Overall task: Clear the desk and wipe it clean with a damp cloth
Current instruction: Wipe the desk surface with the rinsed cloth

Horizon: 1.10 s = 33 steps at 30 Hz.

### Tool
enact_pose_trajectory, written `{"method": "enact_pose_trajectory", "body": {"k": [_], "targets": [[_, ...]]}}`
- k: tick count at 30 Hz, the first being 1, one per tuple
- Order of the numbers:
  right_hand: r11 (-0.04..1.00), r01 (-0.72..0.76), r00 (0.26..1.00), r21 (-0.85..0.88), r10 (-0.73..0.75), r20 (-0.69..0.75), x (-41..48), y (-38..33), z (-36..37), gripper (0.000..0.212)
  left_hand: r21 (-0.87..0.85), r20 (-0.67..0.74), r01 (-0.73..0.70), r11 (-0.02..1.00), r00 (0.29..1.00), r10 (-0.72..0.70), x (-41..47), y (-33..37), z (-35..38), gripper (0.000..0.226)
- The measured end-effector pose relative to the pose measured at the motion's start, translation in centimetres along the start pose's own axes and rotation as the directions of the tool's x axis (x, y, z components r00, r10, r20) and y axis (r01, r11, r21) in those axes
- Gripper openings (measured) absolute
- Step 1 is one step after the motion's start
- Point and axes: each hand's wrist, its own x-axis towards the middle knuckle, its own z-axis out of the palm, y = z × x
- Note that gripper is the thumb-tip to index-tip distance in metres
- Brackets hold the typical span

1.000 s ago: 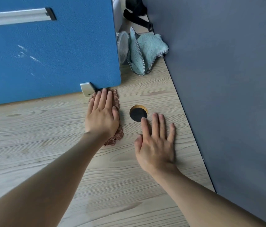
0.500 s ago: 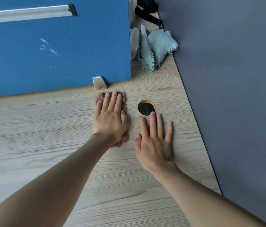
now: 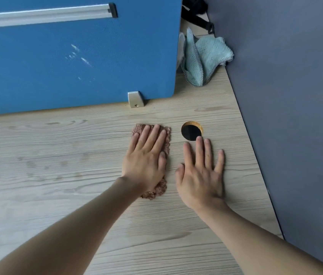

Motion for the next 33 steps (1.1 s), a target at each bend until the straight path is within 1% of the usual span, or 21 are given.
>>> {"method": "enact_pose_trajectory", "body": {"k": [2, 5, 6, 7, 10, 13, 16, 18, 20, 23, 25, 26, 29, 30, 31, 33], "targets": [[1.0, -0.001, 1.0, 0.0, 0.001, -0.011, 0.1, 0.1, 0.2, 0.066, 0.012, -0.022, 0.036, 0.999, 0.999, -0.036, 1.6, -1.5, 0.0, 0.066], [1.0, -0.003, 1.0, -0.004, 0.003, -0.011, 0.0, 0.1, 0.2, 0.066, -0.019, -0.039, 0.212, 0.977, 0.976, -0.213, 4.7, -3.4, -0.6, 0.068], [1.0, -0.007, 1.0, 0.0, 0.007, -0.025, 0.1, 0.1, 0.2, 0.066, -0.011, -0.054, 0.241, 0.97, 0.969, -0.241, 4.9, -3.1, -0.4, 0.068], [1.0, -0.008, 1.0, 0.001, 0.008, -0.028, 0.2, 0.0, 0.3, 0.066, -0.005, -0.06, 0.246, 0.969, 0.968, -0.246, 4.5, -2.4, -0.3, 0.068], [1.0, -0.007, 1.0, 0.0, 0.007, -0.021, 0.2, 0.0, 0.1, 0.066, 0.011, -0.031, 0.19, 0.982, 0.981, -0.19, 2.6, -1.0, -0.1, 0.067], [1.0, -0.003, 0.999, -0.002, 0.003, -0.034, 0.1, 0.0, 0.1, 0.066, -0.004, -0.027, 0.142, 0.99, 0.989, -0.143, 3.4, -2.7, -0.5, 0.069], [1.0, -0.002, 0.999, 0.002, 0.002, -0.05, 0.2, -0.1, 0.2, 0.066, -0.01, -0.045, 0.206, 0.978, 0.977, -0.207, 5.2, -4.0, -0.6, 0.069], [1.0, -0.008, 0.999, 0.007, 0.009, -0.041, 0.2, 0.0, 0.2, 0.066, -0.008, -0.059, 0.237, 0.971, 0.97, -0.237, 5.2, -3.4, -0.5, 0.068], [1.0, -0.01, 1.0, -0.001, 0.01, -0.021, 0.1, -0.1, 0.0, 0.067, -0.013, -0.047, 0.238, 0.971, 0.97, -0.238, 4.1, -2.4, -0.5, 0.068], [1.0, -0.005, 1.0, 0.001, 0.005, -0.012, 0.1, 0.0, 0.1, 0.067, 0.009, -0.021, 0.135, 0.991, 0.991, -0.135, 1.3, -1.5, -0.2, 0.067], [1.0, -0.003, 1.0, 0.004, 0.003, -0.015, 0.0, 0.0, 0.1, 0.066, 0.011, -0.013, 0.076, 0.997, 0.997, -0.076, 1.0, -2.3, -0.3, 0.067], [1.0, 0.0, 1.0, 0.003, 0.0, -0.022, 0.0, 0.0, 0.0, 0.066, 0.01, -0.022, 0.088, 0.996, 0.996, -0.088, 1.4, -2.8, -0.3, 0.067], [1.0, 0.002, 1.0, -0.003, -0.002, -0.004, 0.1, 0.1, 0.1, 0.066, -0.012, -0.049, 0.244, 0.97, 0.968, -0.245, 3.2, -3.9, -0.4, 0.069], [1.0, 0.003, 1.0, -0.006, -0.003, 0.001, 0.2, 0.1, 0.2, 0.066, -0.004, -0.049, 0.276, 0.961, 0.96, -0.276, 3.1, -3.3, -0.4, 0.069], [1.0, 0.002, 1.0, -0.008, -0.002, 0.005, 0.2, 0.1, 0.2, 0.066, 0.01, -0.05, 0.278, 0.961, 0.96, -0.277, 2.5, -2.3, -0.3, 0.069], [1.0, -0.003, 1.0, -0.006, 0.003, 0.011, 0.1, 0.1, 0.2, 0.066, 0.021, -0.044, 0.197, 0.98, 0.98, -0.196, 0.2, 0.3, 0.0, 0.069]]}}
